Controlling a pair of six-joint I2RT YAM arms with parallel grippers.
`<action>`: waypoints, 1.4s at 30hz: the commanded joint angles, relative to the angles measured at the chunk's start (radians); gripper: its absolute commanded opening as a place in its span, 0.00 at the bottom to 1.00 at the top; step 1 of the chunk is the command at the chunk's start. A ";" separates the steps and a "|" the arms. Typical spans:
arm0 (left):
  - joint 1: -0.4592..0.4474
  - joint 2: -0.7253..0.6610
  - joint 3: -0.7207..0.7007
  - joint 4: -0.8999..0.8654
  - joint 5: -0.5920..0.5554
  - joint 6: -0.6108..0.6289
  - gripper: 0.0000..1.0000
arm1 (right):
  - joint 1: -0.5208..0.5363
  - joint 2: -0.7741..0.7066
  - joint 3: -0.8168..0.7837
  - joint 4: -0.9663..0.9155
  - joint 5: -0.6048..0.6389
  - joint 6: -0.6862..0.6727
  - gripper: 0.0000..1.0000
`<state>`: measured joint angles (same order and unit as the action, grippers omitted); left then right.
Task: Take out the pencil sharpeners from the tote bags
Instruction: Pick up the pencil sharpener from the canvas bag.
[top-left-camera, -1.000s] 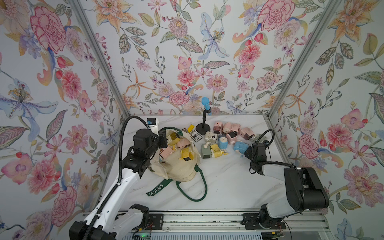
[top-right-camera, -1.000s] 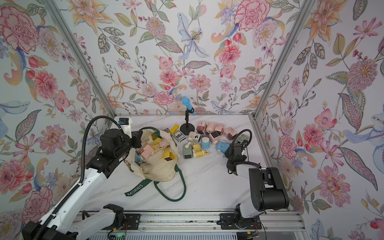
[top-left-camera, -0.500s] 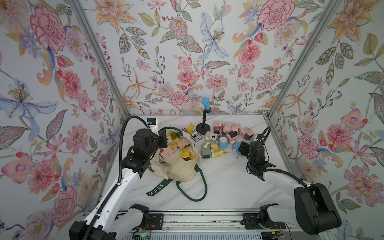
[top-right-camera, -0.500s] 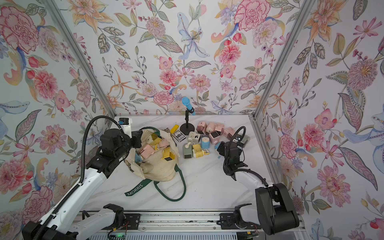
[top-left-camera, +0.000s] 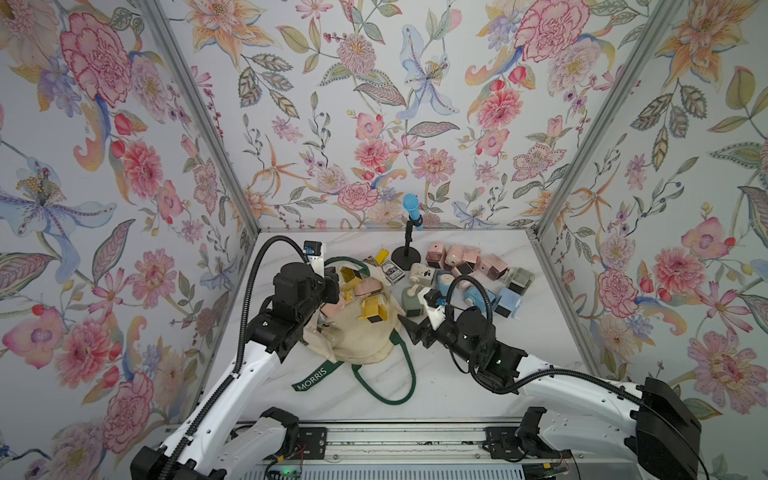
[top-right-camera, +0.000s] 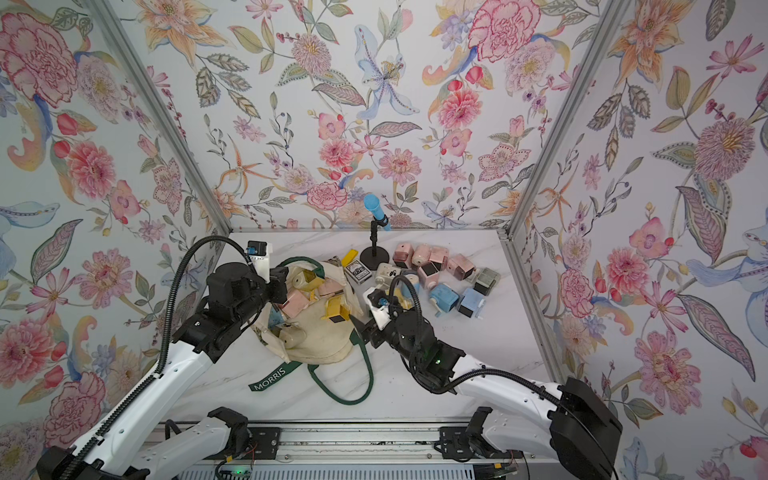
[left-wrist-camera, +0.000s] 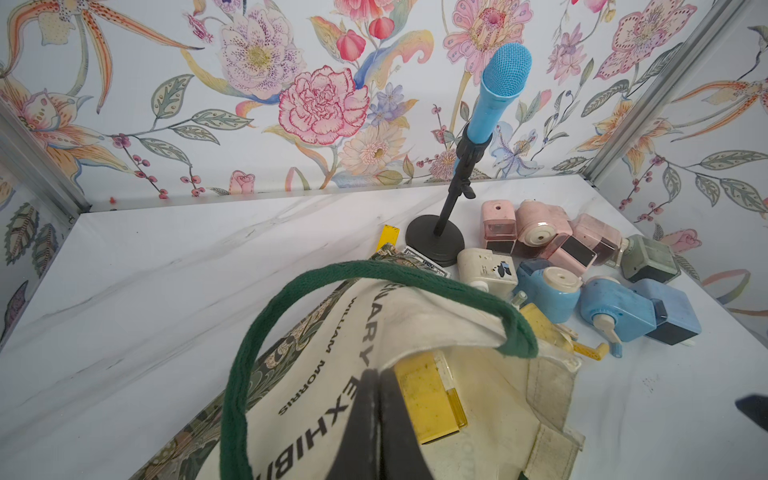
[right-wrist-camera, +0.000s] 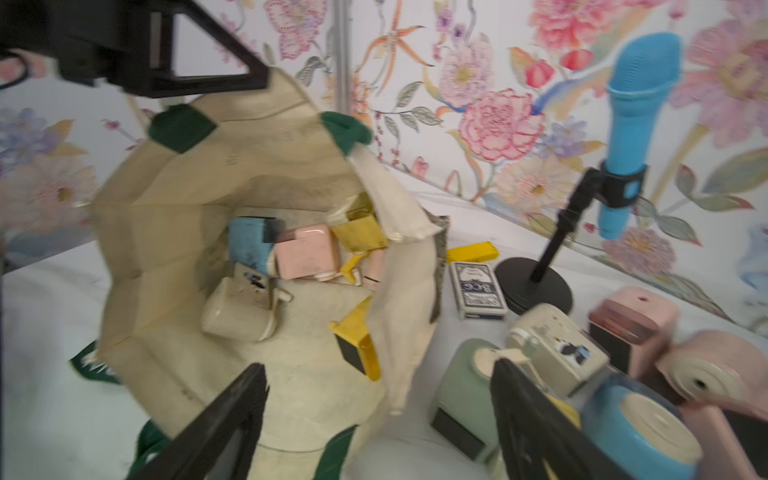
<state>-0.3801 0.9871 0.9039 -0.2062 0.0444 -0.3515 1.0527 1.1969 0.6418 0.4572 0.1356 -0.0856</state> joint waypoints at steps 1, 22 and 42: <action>-0.005 -0.039 -0.056 -0.024 -0.015 0.016 0.00 | 0.067 0.087 0.068 -0.008 -0.028 -0.170 0.84; -0.002 -0.164 -0.126 0.059 0.106 0.036 0.00 | 0.065 0.703 0.405 0.035 0.146 -0.148 0.88; 0.018 -0.137 -0.116 0.065 0.152 0.009 0.00 | -0.021 0.843 0.359 0.158 0.346 0.028 1.00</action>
<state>-0.3721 0.8509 0.7792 -0.1795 0.1997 -0.3298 1.0492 2.0186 0.9813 0.6239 0.4286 -0.1207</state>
